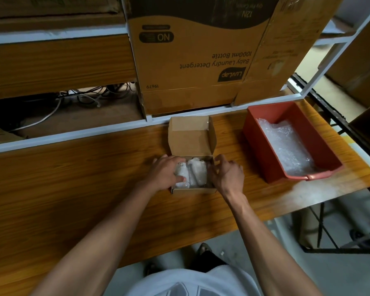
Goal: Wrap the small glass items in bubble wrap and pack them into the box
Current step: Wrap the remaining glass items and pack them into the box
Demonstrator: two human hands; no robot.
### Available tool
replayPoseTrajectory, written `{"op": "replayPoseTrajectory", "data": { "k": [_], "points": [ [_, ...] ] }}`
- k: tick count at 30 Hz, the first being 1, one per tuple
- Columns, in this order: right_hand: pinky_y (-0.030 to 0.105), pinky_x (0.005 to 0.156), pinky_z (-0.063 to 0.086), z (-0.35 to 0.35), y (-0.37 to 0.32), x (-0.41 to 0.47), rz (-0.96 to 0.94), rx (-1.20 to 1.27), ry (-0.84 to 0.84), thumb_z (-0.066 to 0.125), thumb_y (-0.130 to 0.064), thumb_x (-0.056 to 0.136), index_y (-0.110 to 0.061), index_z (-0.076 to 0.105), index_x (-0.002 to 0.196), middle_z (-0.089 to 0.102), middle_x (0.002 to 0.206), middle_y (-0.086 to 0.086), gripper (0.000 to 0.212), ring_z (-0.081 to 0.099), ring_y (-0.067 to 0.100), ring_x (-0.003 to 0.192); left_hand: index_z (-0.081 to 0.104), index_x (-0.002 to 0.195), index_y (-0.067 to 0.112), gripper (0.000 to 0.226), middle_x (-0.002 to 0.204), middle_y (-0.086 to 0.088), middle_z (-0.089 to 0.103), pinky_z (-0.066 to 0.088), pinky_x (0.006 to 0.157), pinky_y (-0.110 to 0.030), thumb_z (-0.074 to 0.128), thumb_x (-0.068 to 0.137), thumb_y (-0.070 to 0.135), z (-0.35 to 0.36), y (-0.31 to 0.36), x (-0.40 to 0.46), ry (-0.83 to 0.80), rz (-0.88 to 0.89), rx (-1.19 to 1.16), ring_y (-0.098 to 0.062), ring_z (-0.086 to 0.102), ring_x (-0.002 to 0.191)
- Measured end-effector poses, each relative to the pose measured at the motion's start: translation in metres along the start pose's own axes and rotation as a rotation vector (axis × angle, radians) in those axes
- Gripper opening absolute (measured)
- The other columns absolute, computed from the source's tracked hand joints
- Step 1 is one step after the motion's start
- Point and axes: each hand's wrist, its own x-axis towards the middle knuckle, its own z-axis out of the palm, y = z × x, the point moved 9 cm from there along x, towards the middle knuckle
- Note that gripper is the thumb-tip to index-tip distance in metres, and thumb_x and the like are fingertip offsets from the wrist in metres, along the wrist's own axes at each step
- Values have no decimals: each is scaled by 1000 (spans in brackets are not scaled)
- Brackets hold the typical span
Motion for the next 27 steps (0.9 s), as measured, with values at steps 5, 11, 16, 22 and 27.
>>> {"op": "replayPoseTrajectory", "data": {
  "k": [5,11,16,22,27],
  "points": [
    [45,80,59,-28,19,-6,75,25,2,62,-38,97,-33,59,119,74,92,0,23,68,26,90,70,130,26,36,128,8,68,53,95,-33,78,95,28,1,23,7,117,23,-230,-15,62,118],
    [43,72,60,-79,57,15,79,29,126,60,-34,93,-25,63,113,72,96,12,22,69,33,87,71,124,31,24,120,15,69,55,86,-30,72,100,29,18,108,36,87,106,-358,-7,64,104],
    [39,68,54,-119,126,64,132,107,178,64,-22,89,-19,68,115,76,99,11,26,69,36,94,73,120,28,19,115,14,69,52,84,-23,68,101,27,15,207,74,167,183,-388,-4,64,100],
    [45,85,55,-103,245,115,199,59,-99,75,-32,94,-16,47,143,66,128,17,58,66,40,116,71,126,18,25,120,4,64,52,86,-21,69,101,18,30,305,138,168,196,-300,-11,63,104],
    [45,96,53,-63,290,132,154,-63,-399,72,-50,93,-16,38,148,54,140,17,73,56,39,129,59,144,13,44,140,-11,60,46,107,-35,69,102,23,73,332,190,45,114,-94,-28,56,132]
  ]
}}
